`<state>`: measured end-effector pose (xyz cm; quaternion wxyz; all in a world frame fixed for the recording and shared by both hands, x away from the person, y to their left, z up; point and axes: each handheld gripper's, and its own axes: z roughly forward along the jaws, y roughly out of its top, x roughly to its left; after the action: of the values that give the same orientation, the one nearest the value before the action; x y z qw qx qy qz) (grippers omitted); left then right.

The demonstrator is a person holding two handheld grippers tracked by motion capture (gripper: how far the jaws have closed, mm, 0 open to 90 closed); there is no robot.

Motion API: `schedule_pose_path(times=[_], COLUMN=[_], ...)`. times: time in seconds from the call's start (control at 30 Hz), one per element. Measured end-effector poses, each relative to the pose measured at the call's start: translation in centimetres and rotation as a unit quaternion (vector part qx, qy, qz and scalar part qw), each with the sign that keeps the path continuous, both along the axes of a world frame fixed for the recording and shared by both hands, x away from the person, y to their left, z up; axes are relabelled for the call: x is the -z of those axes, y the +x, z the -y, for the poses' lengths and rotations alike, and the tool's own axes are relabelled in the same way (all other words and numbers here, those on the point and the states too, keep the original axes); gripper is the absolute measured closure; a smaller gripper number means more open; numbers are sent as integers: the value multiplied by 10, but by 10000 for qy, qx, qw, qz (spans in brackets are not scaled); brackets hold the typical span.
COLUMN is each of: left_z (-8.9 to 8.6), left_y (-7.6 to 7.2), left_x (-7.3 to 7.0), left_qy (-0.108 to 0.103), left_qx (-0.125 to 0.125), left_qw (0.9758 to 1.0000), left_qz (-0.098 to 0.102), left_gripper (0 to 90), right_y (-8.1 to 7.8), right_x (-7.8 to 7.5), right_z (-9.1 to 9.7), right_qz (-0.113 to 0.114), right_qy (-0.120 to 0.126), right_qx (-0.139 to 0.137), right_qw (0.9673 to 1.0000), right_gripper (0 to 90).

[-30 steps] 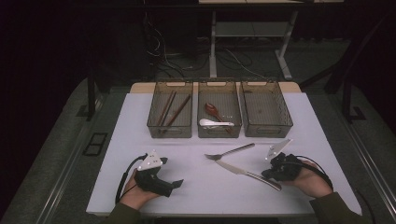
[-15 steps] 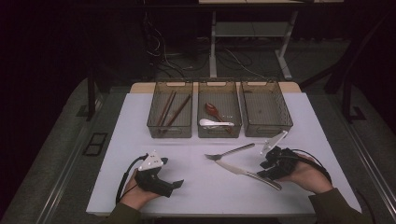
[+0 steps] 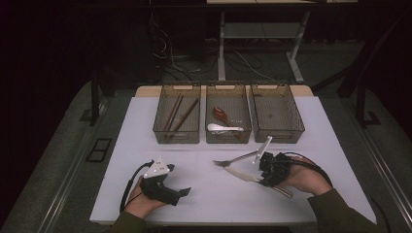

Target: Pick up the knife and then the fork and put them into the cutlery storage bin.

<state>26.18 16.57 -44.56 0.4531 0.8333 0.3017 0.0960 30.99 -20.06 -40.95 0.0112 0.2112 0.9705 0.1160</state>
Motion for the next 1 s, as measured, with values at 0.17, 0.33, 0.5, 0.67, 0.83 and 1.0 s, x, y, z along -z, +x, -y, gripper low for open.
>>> schedule_pose_path(times=[0.17, 0.33, 0.5, 0.67, 0.83, 1.0], left_z=[0, 0, 0, 0, 0, 0], left_y=[0, 0, 0, 0, 0, 0], left_x=[0, 0, 0, 0, 1, 0], left_qy=[8, 13, 10, 33, 24, 34], left_qx=[4, 1, -2, 13, 6, 14], left_qw=[10000, 10000, 10000, 10000, 10000, 10000], left_qz=[1, 0, 0, -4, -1, -2], left_gripper=[0, 0, 0, 0, 0, 0], right_y=[2, 3, 5, 7, 10, 9], right_x=[2, 5, 8, 9, 9, 9], right_z=[-4, -7, -9, -14, -19, -21], right_qz=[-65, -113, -194, -195, -277, -241], right_qy=[-168, -287, -385, -571, -761, -826], right_qx=[-83, -141, -153, -199, -222, -265], right_qw=[9998, 9994, 9990, 9980, 9965, 9959], right_gripper=[706, 727, 745, 761, 766, 791])
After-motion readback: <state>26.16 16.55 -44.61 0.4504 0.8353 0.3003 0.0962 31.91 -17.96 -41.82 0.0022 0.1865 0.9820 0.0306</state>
